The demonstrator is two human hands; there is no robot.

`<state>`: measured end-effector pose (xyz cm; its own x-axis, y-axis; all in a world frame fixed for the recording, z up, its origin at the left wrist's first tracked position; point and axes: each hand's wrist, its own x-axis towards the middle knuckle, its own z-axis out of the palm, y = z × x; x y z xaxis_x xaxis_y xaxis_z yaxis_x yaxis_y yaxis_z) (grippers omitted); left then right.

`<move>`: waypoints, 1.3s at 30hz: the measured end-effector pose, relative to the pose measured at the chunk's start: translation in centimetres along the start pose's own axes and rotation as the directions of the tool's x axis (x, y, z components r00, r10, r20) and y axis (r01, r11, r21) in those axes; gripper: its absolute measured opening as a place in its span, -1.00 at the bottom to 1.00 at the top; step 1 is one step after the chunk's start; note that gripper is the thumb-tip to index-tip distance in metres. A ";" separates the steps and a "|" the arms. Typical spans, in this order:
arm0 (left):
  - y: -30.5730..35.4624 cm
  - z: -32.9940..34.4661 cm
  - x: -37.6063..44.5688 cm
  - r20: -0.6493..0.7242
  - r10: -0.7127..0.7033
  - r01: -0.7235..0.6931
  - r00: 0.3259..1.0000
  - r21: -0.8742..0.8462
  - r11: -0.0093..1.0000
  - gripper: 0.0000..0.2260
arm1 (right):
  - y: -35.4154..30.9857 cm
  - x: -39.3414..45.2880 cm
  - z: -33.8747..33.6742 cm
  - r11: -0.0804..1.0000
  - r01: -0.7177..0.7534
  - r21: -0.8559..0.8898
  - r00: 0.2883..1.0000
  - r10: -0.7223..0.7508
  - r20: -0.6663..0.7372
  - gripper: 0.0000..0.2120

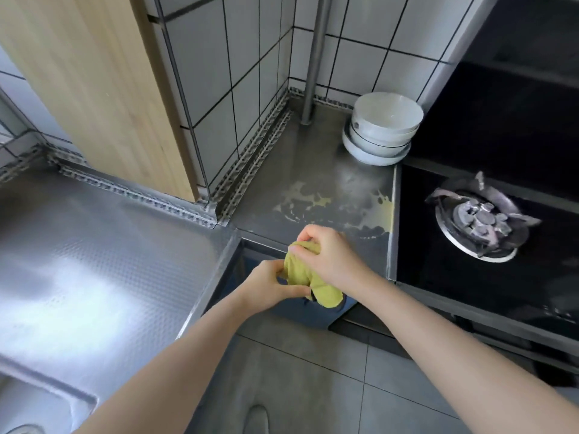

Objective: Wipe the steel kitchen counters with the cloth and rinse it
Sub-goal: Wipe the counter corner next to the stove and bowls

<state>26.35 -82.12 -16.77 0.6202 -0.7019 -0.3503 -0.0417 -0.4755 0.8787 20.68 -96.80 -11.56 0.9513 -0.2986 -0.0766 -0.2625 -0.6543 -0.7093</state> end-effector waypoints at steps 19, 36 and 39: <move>2.6 7.7 11.7 0.154 -0.315 0.340 0.936 -0.178 0.923 -0.72 | 21.7 5.2 -12.3 0.860 -0.376 -0.344 0.899 0.429 0.091 -0.69; -2.5 7.4 15.8 -0.871 -0.448 0.643 0.201 -0.227 0.732 -0.36 | 26.3 7.9 -4.8 0.707 -0.485 -0.515 0.862 0.486 -0.146 -0.09; -3.1 5.8 18.1 -0.796 -0.593 0.516 0.123 -0.459 0.723 -0.36 | 28.0 9.3 -5.0 0.736 -0.439 -0.516 0.898 0.373 -0.231 -0.12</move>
<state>33.16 -96.45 -27.74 0.7243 0.6178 -0.3062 0.6495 -0.4622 0.6037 21.39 -121.33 -28.65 0.7193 -0.6731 -0.1718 -0.6937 -0.7090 -0.1266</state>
